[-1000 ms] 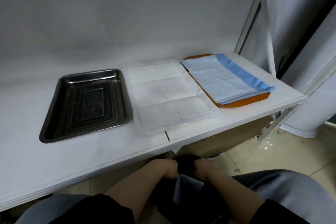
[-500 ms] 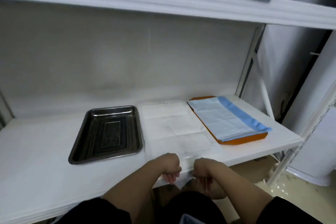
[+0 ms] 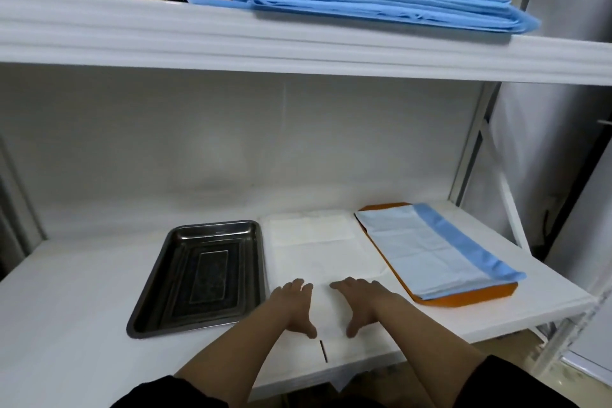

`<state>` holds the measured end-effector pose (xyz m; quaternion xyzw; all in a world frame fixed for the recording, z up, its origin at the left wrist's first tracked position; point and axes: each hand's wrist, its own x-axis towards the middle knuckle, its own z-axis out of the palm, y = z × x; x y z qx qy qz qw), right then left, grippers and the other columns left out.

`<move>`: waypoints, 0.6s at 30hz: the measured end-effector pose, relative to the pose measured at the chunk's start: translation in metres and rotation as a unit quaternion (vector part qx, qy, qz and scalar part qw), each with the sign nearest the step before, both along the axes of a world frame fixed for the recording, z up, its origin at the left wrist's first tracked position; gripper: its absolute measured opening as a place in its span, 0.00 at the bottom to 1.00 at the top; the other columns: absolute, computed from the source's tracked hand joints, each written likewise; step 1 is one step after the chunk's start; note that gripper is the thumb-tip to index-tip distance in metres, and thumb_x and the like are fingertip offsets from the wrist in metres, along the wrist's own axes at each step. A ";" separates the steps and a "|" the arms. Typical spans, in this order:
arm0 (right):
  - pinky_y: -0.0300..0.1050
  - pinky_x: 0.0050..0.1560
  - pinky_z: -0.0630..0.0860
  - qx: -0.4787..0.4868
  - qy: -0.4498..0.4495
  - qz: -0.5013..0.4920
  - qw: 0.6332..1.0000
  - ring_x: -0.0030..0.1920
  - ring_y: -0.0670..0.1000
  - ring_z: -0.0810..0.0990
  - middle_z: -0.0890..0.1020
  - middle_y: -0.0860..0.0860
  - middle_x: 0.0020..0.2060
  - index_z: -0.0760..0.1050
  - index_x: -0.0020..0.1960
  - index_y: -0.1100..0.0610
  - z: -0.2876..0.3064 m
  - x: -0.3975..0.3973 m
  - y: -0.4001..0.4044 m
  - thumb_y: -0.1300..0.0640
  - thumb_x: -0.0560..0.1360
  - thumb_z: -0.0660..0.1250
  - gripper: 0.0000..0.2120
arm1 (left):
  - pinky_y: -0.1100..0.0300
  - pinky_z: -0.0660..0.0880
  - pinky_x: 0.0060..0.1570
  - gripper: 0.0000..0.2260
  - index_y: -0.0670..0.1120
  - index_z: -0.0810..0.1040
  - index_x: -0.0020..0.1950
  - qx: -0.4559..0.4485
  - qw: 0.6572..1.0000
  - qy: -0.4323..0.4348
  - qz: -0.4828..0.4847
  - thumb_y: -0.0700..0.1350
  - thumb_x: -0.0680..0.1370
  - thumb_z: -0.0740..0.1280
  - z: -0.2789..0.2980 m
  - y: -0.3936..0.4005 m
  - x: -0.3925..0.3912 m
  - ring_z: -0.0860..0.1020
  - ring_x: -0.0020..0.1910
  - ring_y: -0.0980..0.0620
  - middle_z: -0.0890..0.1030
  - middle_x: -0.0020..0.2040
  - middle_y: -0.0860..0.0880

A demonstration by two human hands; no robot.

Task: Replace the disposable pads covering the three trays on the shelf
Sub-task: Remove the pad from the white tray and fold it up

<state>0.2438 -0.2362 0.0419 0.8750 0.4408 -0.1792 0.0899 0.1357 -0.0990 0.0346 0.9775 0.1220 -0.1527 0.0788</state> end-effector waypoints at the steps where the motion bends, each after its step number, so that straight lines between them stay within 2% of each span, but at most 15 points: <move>1: 0.56 0.72 0.56 -0.004 0.002 0.007 1.000 0.75 0.54 0.57 0.55 0.51 0.76 0.47 0.78 0.50 -0.004 0.004 0.002 0.46 0.68 0.75 0.49 | 0.51 0.54 0.74 0.45 0.43 0.47 0.78 0.003 1.000 0.006 0.001 0.56 0.73 0.70 -0.003 0.004 0.003 0.51 0.77 0.45 0.48 0.78 0.43; 6: 0.56 0.74 0.52 -0.020 0.031 0.029 0.999 0.77 0.52 0.49 0.47 0.51 0.78 0.42 0.78 0.49 -0.025 0.019 0.007 0.43 0.68 0.74 0.52 | 0.49 0.45 0.76 0.49 0.44 0.41 0.78 -0.007 0.998 0.055 0.000 0.60 0.72 0.70 -0.020 0.014 0.009 0.44 0.78 0.45 0.43 0.79 0.44; 11: 0.56 0.74 0.51 -0.021 0.039 0.044 0.998 0.77 0.53 0.47 0.44 0.51 0.78 0.40 0.78 0.48 -0.042 0.027 0.002 0.44 0.70 0.71 0.50 | 0.48 0.40 0.75 0.51 0.46 0.39 0.78 -0.018 0.997 0.072 -0.013 0.62 0.70 0.71 -0.033 0.014 0.017 0.40 0.77 0.46 0.39 0.78 0.44; 15: 0.53 0.74 0.53 0.010 0.058 0.039 0.998 0.77 0.52 0.48 0.45 0.50 0.78 0.45 0.78 0.49 -0.049 0.028 -0.003 0.45 0.72 0.69 0.44 | 0.47 0.40 0.75 0.50 0.49 0.39 0.78 -0.021 0.996 0.090 -0.017 0.62 0.71 0.70 -0.041 0.010 0.020 0.39 0.77 0.45 0.38 0.78 0.43; 18: 0.52 0.74 0.56 0.032 0.092 0.020 0.995 0.76 0.52 0.53 0.50 0.49 0.78 0.50 0.78 0.50 -0.044 0.029 -0.006 0.44 0.74 0.65 0.38 | 0.47 0.44 0.75 0.46 0.49 0.41 0.78 -0.030 0.995 0.095 -0.014 0.63 0.73 0.67 -0.041 0.008 0.021 0.41 0.77 0.44 0.40 0.78 0.43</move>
